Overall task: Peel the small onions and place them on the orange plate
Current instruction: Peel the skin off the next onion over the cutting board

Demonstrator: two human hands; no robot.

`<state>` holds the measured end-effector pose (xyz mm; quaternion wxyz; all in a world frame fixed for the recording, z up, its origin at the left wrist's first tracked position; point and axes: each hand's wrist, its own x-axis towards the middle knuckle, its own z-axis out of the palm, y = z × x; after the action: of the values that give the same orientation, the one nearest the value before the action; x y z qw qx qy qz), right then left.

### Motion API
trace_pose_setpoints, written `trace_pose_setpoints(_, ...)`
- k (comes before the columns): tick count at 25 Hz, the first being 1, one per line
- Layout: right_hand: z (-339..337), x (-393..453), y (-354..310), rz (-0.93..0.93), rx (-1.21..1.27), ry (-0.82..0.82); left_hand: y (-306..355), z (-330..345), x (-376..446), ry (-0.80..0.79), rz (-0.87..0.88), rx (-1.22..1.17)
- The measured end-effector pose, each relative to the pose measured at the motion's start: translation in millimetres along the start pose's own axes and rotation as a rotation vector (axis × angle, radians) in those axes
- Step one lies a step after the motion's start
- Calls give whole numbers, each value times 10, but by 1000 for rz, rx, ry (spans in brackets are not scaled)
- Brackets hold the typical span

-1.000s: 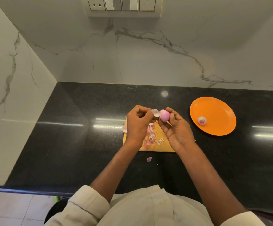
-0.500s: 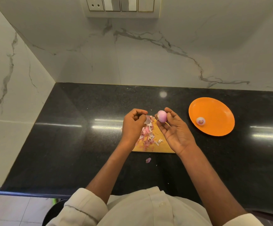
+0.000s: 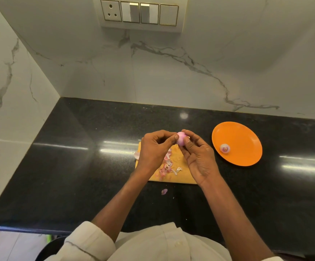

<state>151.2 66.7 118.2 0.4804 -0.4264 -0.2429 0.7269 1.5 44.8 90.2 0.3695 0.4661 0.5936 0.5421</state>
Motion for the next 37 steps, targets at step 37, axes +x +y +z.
trace_pose_setpoints(37,23,61,73,12,-63,9,-81,-17,11,93,-163,-305)
